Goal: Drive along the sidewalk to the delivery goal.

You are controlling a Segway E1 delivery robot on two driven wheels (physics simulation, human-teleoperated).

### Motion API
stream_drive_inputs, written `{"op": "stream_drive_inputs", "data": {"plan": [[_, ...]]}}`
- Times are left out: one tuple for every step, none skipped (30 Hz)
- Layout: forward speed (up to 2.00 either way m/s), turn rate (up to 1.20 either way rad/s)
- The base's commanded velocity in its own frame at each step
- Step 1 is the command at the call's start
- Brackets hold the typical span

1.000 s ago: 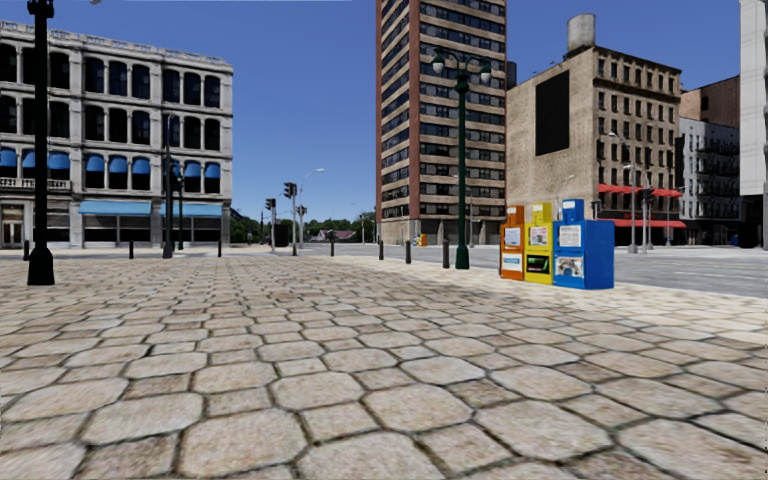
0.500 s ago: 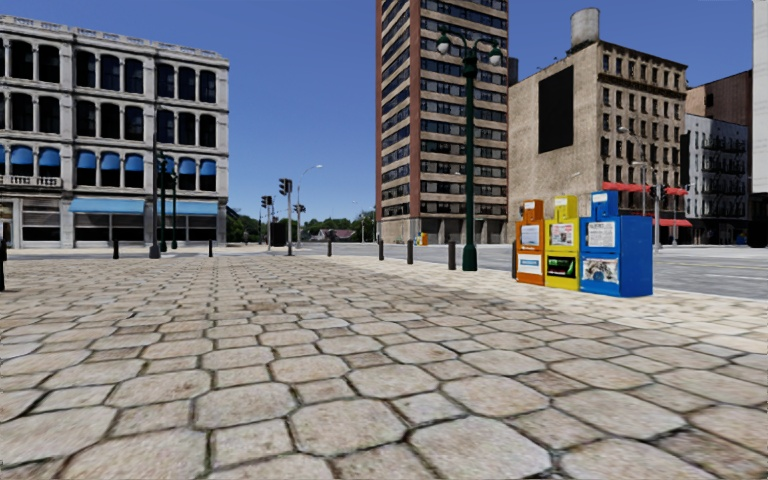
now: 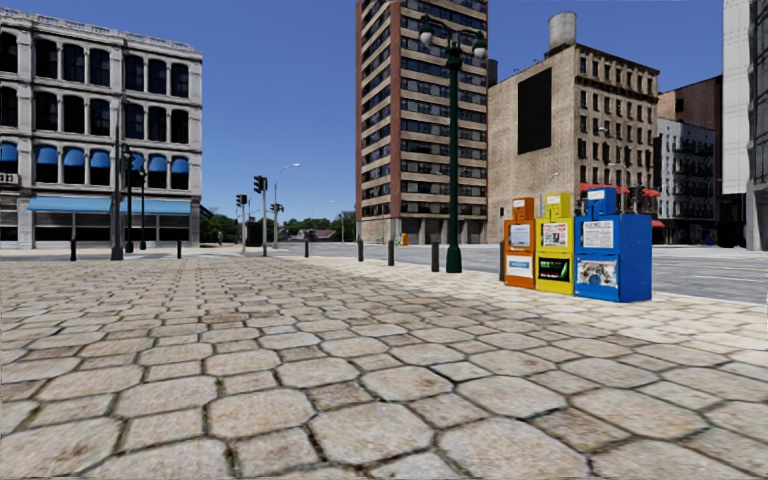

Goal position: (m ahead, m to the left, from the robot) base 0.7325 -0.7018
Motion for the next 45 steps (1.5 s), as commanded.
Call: {"op": "stream_drive_inputs", "data": {"plan": [[1.07, -0.27], [1.07, -0.27], [1.07, -0.27], [1.07, -0.27], [1.07, -0.27], [1.07, -0.27], [1.07, -0.27], [1.07, -0.27], [1.07, -0.27], [1.07, -0.27], [1.07, -0.27], [1.07, -0.23], [1.07, -0.18], [1.07, -0.14], [1.07, -0.14], [1.07, -0.11], [1.07, -0.05], [1.06, -0.03], [1.06, -0.03], [0.86, 0.00], [0.00, 0.00], [0.00, 0.00], [0.00, 0.00], [0.00, 0.00], [0.00, 0.00], [0.00, 0.00], [0.00, 0.00], [0.00, 0.00], [0.00, 0.00], [0.00, 0.00], [0.00, 0.00], [0.00, 0.00], [0.00, 0.00], [0.00, 0.00], [0.00, 0.00], [0.00, 0.00], [0.00, 0.00], [0.00, 0.00], [0.00, 0.00], [0.00, 0.00], [0.00, 0.00], [0.00, 0.00], [0.00, 0.00], [0.00, 0.00], [0.00, 0.00]]}}
